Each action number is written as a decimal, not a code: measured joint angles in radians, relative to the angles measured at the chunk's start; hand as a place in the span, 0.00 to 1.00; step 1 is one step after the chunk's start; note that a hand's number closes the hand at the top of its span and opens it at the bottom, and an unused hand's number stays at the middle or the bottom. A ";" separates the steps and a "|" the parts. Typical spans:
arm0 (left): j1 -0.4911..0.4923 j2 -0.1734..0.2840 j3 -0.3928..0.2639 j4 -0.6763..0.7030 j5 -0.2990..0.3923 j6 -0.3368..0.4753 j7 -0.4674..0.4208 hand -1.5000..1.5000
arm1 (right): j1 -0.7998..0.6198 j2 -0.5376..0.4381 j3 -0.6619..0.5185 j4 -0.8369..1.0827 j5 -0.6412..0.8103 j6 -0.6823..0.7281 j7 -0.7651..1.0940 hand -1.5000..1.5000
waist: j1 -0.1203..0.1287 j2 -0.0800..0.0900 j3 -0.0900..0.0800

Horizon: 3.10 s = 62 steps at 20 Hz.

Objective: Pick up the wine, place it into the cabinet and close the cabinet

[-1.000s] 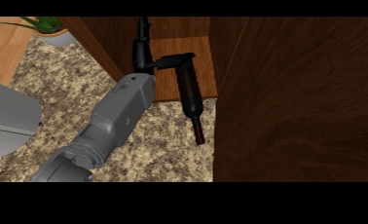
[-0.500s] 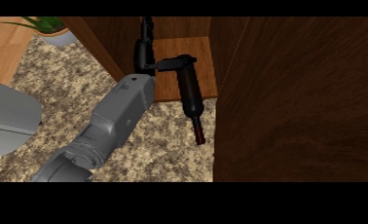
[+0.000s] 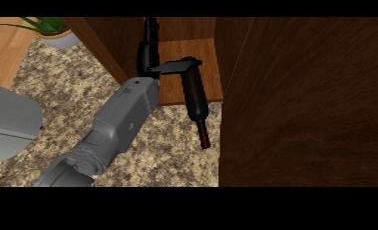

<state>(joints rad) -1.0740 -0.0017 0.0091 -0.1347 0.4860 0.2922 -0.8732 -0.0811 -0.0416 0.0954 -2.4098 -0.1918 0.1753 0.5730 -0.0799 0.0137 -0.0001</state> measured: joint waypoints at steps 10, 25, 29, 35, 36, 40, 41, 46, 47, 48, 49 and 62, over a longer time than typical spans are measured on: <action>0.069 0.000 -0.135 -0.106 0.121 -0.007 0.033 0.00 | -0.032 0.002 0.015 -0.004 0.011 -0.034 0.042 0.00 | 0.010 -0.010 -0.001; 0.489 0.002 -0.598 -0.718 0.276 0.319 0.100 0.00 | -0.009 -0.023 -0.048 -0.012 0.016 -0.037 0.027 0.00 | 0.069 -0.019 0.000; 0.589 0.004 -0.662 -0.874 0.236 0.377 0.122 0.00 | 0.003 -0.017 -0.029 -0.013 0.025 -0.044 0.017 0.00 | 0.076 -0.019 0.000; 0.720 0.015 -0.728 -1.114 0.153 0.468 0.187 0.00 | 0.004 -0.031 -0.058 -0.012 0.025 -0.036 0.014 0.00 | 0.081 -0.018 0.000; 0.742 0.033 -0.735 -1.162 0.142 0.484 0.208 0.00 | 0.006 -0.030 -0.059 -0.014 0.025 -0.038 0.015 0.00 | 0.081 -0.018 0.000; 0.826 0.089 -0.771 -1.326 0.086 0.549 0.275 0.00 | -0.007 -0.035 -0.062 -0.015 0.024 -0.042 0.032 0.00 | 0.083 -0.018 0.000; 0.851 0.105 -0.786 -1.376 0.072 0.571 0.292 0.00 | -0.011 -0.038 -0.064 -0.017 0.024 -0.044 0.042 0.00 | 0.084 -0.018 0.000; 0.984 0.159 -0.815 -1.522 0.030 0.564 0.282 0.00 | -0.003 -0.044 -0.070 -0.017 0.021 -0.027 0.038 0.00 | 0.082 -0.018 0.000; 1.004 0.170 -0.828 -1.554 0.019 0.567 0.288 0.00 | -0.007 -0.043 -0.064 -0.016 0.020 -0.025 0.043 0.00 | 0.082 -0.018 0.000; 1.011 0.186 -0.825 -1.569 0.018 0.558 0.293 0.00 | 0.000 -0.039 -0.050 -0.017 0.018 -0.022 0.050 0.00 | 0.081 -0.017 0.000; 1.018 0.192 -0.832 -1.584 0.009 0.559 0.302 0.00 | 0.005 -0.041 -0.059 -0.016 0.014 -0.012 0.047 0.00 | 0.080 -0.017 0.000; 1.221 0.453 -0.790 -1.840 0.033 0.375 0.295 0.00 | 0.075 -0.048 0.029 -0.013 -0.014 0.094 0.060 1.00 | 0.079 -0.017 0.000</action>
<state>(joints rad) 0.1469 0.4518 -0.7810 -1.9751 0.5188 0.6669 -0.5784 -0.0064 -0.0892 0.1245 -2.4229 -0.2062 0.2695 0.6333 -0.0008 -0.0032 0.0001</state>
